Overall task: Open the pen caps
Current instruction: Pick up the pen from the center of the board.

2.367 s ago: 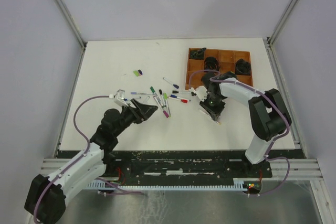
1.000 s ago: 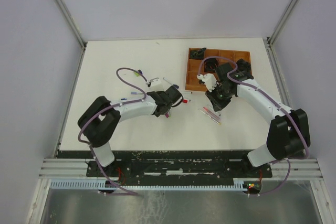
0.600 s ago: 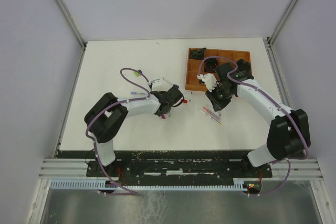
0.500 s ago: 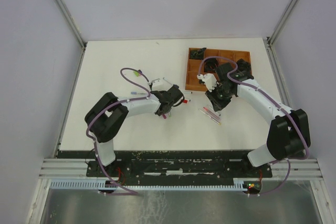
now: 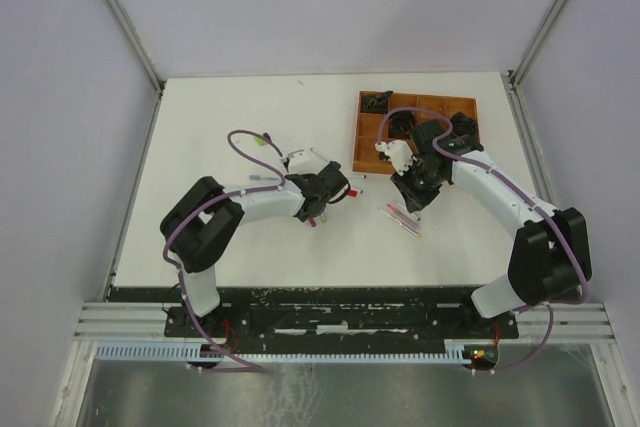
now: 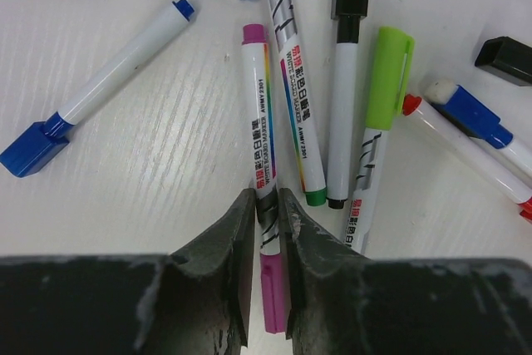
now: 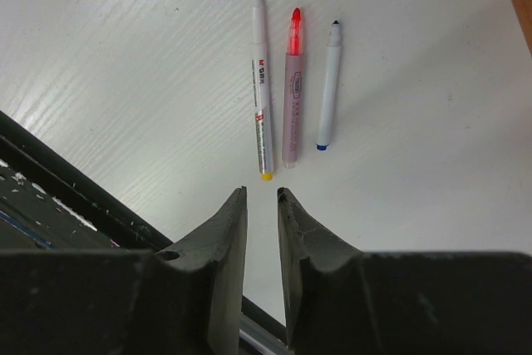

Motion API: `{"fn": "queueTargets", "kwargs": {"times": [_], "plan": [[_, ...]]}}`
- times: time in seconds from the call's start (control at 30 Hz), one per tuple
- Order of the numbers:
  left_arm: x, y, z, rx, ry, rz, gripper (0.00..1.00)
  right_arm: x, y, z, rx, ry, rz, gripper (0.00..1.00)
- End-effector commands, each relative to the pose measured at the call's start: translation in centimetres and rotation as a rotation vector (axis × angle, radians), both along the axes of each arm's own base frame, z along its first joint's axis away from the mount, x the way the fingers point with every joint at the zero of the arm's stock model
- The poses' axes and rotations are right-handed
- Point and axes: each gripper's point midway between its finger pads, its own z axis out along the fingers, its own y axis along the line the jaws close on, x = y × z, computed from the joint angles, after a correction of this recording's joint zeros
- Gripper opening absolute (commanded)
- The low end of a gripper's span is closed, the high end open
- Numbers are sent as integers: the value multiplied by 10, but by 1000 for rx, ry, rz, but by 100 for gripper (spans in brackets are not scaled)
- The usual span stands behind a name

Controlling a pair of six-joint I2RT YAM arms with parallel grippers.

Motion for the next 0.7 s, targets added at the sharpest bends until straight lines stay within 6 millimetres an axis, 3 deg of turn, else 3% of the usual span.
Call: {"fn": "queueTargets", "kwargs": {"times": [0.0, 0.17, 0.37, 0.47, 0.57, 0.67], "plan": [[-4, 1, -3, -45, 0, 32, 23, 11, 7, 20, 47, -68, 11, 29], [-8, 6, 16, -60, -32, 10, 16, 11, 8, 21, 54, -68, 14, 29], [-12, 25, 53, -61, -117, 14, 4, 10, 10, 22, 68, -67, 19, 29], [-16, 32, 67, -63, -141, 0, 3, 8, 13, 23, 81, -63, 27, 29], [-22, 25, 78, -98, -138, -95, 3, 2, 19, 27, 122, -54, 64, 28], [-32, -3, 91, -218, -151, -306, 3, -5, 29, 37, 189, -58, 114, 28]]}}
